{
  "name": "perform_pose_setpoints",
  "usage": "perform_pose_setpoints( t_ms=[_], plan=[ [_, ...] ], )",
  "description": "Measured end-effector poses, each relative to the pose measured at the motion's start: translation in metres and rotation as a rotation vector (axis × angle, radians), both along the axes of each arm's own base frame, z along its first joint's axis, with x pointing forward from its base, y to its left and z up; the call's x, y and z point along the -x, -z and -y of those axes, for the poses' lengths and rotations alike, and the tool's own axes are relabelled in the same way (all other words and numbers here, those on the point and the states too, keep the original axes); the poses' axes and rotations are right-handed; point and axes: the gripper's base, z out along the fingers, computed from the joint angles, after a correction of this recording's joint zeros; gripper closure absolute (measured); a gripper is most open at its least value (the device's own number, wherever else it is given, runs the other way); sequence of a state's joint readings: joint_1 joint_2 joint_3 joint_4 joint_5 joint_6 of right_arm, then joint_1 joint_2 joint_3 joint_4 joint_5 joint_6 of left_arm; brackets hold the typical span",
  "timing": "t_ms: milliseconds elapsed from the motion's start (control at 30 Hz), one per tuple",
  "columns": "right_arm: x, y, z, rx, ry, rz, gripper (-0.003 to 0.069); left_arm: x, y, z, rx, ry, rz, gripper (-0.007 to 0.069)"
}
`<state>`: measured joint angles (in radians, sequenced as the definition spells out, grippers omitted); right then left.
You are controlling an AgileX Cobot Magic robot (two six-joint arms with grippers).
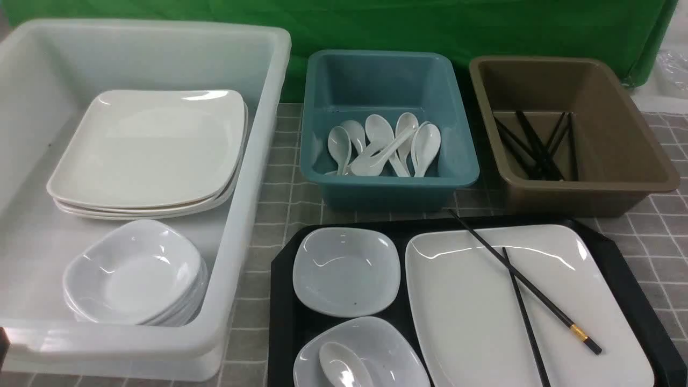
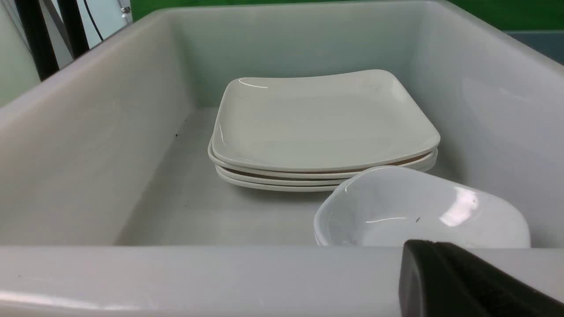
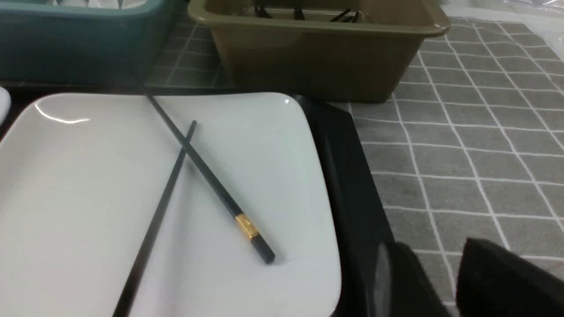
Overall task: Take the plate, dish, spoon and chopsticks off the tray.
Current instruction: Use the right arm to grab a pair of chopsticks from the plate
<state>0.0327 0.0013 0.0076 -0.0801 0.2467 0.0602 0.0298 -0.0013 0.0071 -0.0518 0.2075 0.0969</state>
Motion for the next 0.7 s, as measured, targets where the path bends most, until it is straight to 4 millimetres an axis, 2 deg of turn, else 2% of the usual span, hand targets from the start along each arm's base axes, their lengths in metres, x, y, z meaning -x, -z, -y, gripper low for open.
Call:
perform_pose_setpoints(
  t_ms=[333,533,633,700],
  plan=[
    [0.000,0.000,0.000,0.000,0.000,0.000,0.0421,0.000,0.000,0.000,0.000,0.000,0.000,0.0620],
    [0.000,0.000,0.000,0.000,0.000,0.000,0.0421,0.000,-0.005,-0.002,-0.147,-0.003,0.049,0.0620],
    [0.000,0.000,0.000,0.000,0.000,0.000,0.0421,0.000,-0.018,-0.001,0.021,-0.011,0.196,0.0620],
    [0.000,0.000,0.000,0.000,0.000,0.000,0.0421,0.002,-0.034,-0.004,0.283,-0.029,0.383,0.0620]
  ],
)
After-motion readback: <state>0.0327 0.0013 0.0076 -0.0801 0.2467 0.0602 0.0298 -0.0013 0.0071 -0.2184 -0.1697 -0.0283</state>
